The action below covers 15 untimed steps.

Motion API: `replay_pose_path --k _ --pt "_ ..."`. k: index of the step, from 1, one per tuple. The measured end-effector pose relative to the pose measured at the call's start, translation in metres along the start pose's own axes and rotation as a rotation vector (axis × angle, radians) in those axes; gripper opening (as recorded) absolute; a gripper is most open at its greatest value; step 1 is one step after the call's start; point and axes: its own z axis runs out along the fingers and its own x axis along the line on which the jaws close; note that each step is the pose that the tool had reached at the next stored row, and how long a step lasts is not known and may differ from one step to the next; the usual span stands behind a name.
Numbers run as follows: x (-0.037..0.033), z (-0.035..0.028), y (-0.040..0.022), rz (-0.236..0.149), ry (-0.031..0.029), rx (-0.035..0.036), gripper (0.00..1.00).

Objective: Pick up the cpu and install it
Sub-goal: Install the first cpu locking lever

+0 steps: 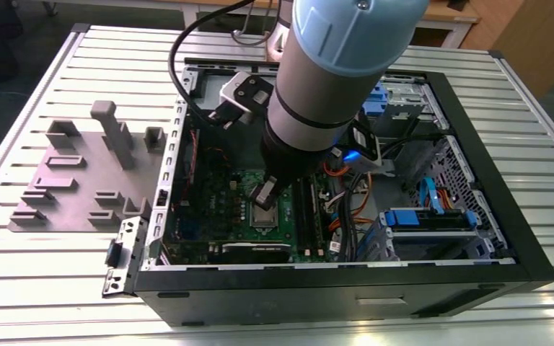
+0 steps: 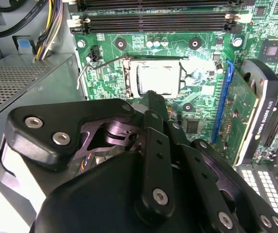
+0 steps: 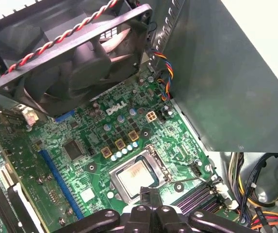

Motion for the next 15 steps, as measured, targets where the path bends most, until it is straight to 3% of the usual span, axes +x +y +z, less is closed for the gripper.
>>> replay_pose_path --k 15 --pt "0.0000 0.0000 0.0000 -0.015 0.0026 -0.0014 0.11"
